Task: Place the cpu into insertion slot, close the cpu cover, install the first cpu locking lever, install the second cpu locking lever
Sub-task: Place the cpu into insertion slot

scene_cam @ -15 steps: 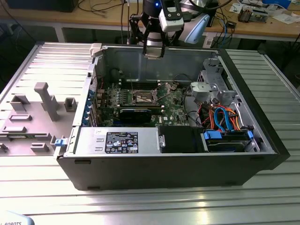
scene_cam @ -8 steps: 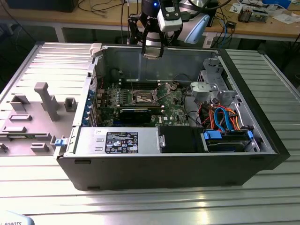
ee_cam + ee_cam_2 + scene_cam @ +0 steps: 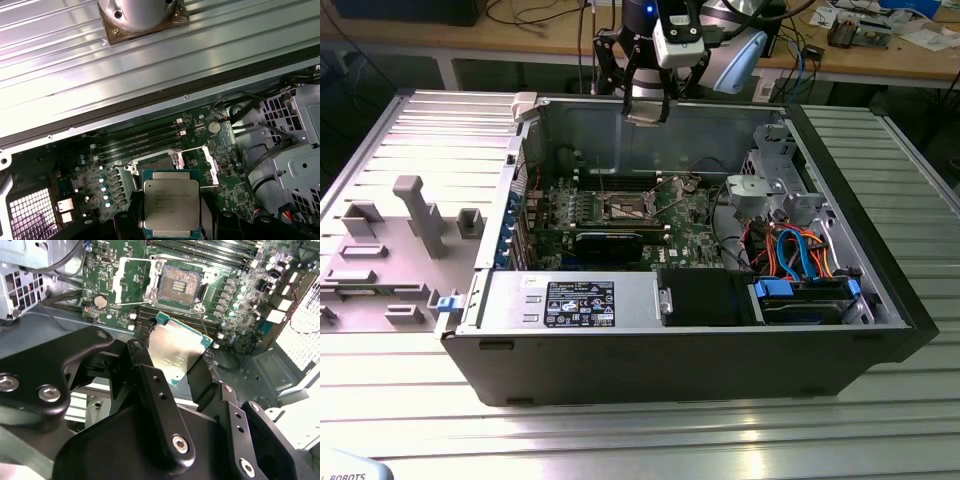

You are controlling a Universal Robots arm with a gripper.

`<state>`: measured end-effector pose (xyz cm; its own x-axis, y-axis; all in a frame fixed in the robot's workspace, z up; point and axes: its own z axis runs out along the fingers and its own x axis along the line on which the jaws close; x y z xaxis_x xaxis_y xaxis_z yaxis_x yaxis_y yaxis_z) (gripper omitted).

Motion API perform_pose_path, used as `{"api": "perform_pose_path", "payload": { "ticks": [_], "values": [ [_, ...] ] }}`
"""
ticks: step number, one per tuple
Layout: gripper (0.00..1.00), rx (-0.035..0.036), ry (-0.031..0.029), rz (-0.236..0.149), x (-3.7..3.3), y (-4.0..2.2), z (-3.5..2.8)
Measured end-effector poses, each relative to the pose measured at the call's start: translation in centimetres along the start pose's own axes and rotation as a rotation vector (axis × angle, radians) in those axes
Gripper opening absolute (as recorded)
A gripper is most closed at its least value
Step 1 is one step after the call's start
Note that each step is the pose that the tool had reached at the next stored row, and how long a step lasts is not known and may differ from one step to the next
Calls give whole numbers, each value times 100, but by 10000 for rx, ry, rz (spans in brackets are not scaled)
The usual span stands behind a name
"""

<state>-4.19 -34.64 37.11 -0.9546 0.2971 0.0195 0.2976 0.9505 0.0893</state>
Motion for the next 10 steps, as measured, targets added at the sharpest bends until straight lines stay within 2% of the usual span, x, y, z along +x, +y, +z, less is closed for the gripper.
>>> {"api": "perform_pose_path", "payload": {
  "ticks": [10],
  "values": [
    [54, 0, -6, 44, 0, 0, 0]
  ]
}}
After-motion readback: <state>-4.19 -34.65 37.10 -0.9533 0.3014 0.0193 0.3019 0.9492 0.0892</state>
